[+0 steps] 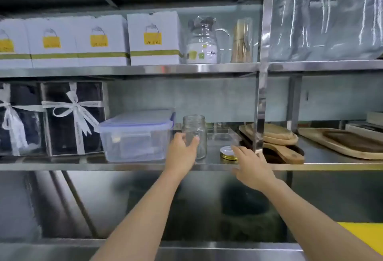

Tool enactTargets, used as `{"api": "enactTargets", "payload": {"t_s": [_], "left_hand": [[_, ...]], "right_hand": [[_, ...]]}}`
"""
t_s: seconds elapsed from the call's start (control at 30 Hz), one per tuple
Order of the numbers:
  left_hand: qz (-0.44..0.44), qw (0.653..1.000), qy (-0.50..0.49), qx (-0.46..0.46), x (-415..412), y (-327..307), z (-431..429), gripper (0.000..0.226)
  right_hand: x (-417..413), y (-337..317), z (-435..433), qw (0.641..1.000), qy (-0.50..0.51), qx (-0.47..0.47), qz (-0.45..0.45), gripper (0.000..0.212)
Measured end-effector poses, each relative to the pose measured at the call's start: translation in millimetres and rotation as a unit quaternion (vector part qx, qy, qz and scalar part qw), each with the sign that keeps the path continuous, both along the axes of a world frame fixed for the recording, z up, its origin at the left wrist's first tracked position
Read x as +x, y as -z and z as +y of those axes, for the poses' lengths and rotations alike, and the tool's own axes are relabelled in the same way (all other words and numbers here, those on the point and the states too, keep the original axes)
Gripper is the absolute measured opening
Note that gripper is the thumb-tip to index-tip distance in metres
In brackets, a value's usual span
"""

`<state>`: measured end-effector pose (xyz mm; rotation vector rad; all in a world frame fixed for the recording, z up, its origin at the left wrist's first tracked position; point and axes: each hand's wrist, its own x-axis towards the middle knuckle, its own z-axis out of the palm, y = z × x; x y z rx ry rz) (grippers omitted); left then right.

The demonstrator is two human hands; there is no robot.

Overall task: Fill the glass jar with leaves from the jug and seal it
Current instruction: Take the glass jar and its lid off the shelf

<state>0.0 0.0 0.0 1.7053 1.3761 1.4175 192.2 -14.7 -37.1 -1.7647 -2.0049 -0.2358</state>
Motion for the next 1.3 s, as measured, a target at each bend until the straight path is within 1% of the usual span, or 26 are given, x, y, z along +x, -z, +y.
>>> {"api": "enactTargets", "payload": {"t_s": [0.07, 0.17, 0.27, 0.33, 0.4, 0.47, 0.57, 0.67, 0.73, 0.8, 0.87, 0.97, 1.03, 1.17, 1.23, 1.3], "left_hand": [[-0.011, 0.999, 0.013, -0.031, 5.9, 6.0, 4.2, 0.051], [-0.029, 0.998, 0.033, -0.051, 13.7, 14.5, 8.8, 0.048], [-0.038, 0.998, 0.015, -0.052, 18.4, 17.8, 12.0, 0.04], [-0.036, 0.998, 0.001, -0.046, 19.3, 19.9, 14.0, 0.034], [-0.043, 0.998, 0.008, -0.045, 18.7, 19.8, 15.6, 0.024], [-0.071, 0.994, 0.036, -0.072, 17.4, 18.1, 15.6, 0.017], [-0.121, 0.979, 0.081, -0.14, 17.4, 12.3, 16.6, 0.03], [-0.168, 0.962, 0.112, -0.184, 18.6, 6.8, 15.5, 0.028], [-0.249, 0.943, 0.108, -0.191, 22.5, 3.7, 10.5, 0.026], [-0.325, 0.922, 0.078, -0.196, 25.5, 0.5, 1.5, 0.028], [-0.349, 0.915, 0.043, -0.198, 24.6, 0.6, -8.9, 0.029], [-0.38, 0.902, 0.042, -0.199, 15.1, 2.2, -31.1, 0.029], [-0.383, 0.898, 0.053, -0.209, 3.3, 7.4, -49.4, 0.028], [-0.331, 0.92, 0.053, -0.204, -23.9, 16.8, -91.7, 0.031], [-0.334, 0.919, 0.043, -0.205, -38.8, 19.4, -117.1, 0.035], [-0.347, 0.913, 0.051, -0.208, -53.0, 22.8, -143.7, 0.034]], "right_hand": [[0.8, 4.4, 7.2, 1.0, 0.0, -0.004, 0.009, 0.058], [-1.6, 10.4, 15.4, 1.0, 0.002, -0.006, 0.001, 0.052], [-1.8, 12.9, 21.2, 0.999, 0.007, 0.026, -0.023, 0.039], [-1.1, 13.1, 25.0, 0.999, 0.012, 0.042, -0.032, 0.035], [-2.2, 15.1, 26.9, 0.998, 0.013, 0.042, -0.034, 0.033], [-3.1, 18.3, 26.2, 0.998, 0.018, 0.046, -0.032, 0.034], [-2.6, 19.4, 21.4, 0.998, 0.007, 0.063, -0.015, 0.032], [0.5, 19.6, 14.3, 0.997, -0.026, 0.071, -0.009, 0.031], [3.4, 20.5, 7.1, 0.996, -0.038, 0.076, -0.006, 0.029], [4.7, 21.0, -2.2, 0.995, -0.046, 0.085, 0.011, 0.027], [4.1, 17.5, -15.6, 0.994, -0.05, 0.088, 0.034, 0.026], [3.4, 8.2, -41.0, 0.992, -0.056, 0.101, 0.045, 0.024], [3.5, 1.2, -61.4, 0.991, -0.062, 0.107, 0.047, 0.024], [0.9, -17.1, -116.8, 0.987, -0.082, 0.128, 0.045, 0.026], [-2.8, -22.0, -148.6, 0.985, -0.105, 0.133, 0.025, 0.024], [-7.0, -24.2, -180.7, 0.985, -0.116, 0.124, 0.014, 0.022]]}}
